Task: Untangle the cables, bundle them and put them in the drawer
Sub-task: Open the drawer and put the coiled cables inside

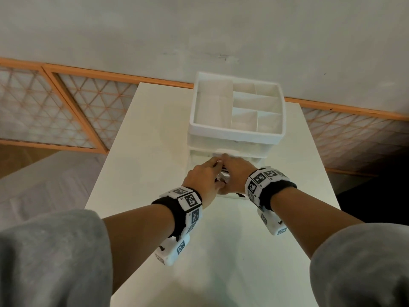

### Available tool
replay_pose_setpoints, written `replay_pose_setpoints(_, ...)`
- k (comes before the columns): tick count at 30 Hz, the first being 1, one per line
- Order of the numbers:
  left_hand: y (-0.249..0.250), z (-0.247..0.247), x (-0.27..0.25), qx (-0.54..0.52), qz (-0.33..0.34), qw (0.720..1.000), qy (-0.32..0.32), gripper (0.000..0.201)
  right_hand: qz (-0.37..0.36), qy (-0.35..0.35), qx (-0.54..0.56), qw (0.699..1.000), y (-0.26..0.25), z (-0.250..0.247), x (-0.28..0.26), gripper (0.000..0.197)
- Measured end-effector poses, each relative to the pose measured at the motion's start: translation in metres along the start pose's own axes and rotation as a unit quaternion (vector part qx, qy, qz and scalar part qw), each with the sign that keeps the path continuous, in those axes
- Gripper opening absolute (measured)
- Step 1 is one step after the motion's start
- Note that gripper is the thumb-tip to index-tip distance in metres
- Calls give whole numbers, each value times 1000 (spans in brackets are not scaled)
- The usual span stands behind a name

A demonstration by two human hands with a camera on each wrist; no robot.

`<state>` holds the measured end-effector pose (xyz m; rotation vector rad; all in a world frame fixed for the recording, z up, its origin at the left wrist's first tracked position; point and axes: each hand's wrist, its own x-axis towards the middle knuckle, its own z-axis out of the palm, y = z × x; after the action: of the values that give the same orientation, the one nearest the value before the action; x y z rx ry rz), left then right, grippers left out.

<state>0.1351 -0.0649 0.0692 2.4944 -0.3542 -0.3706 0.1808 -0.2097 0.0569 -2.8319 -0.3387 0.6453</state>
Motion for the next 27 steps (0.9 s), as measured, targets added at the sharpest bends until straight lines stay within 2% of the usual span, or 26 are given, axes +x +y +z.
replay_pose_setpoints(2, 0, 5, 7, 32, -16, 999, -18, 56, -7, -6, 4, 1000, 2, -3, -5, 80)
replay_pose_setpoints(6, -1, 8, 14, 84, -43, 993, -63, 57, -12, -11, -21, 1000, 1, -23, -26, 69)
replay_pose_setpoints(10, 0, 8, 16, 93, -37, 993, -64, 55, -30, 73, -54, 995, -4, -30, -60, 60)
replay_pose_setpoints(14, 0, 7, 16, 82, -34, 994, -59, 55, 16, -9, -89, 996, -2, 13, -82, 92)
replay_pose_setpoints(15, 0, 7, 16, 80, -30, 995, -54, 55, 29, -10, -87, 996, 0, 26, -82, 95)
replay_pose_setpoints(17, 1, 8, 16, 86, -27, 995, -48, 53, 38, 35, -92, 994, 1, 41, -77, 93)
replay_pose_setpoints(20, 1, 9, 18, 92, -39, 994, -53, 52, 34, 101, -138, 985, -2, 38, -65, 90)
replay_pose_setpoints(27, 4, 8, 15, 100, -47, 992, -61, 54, 17, 69, -89, 993, 16, 30, -52, 110)
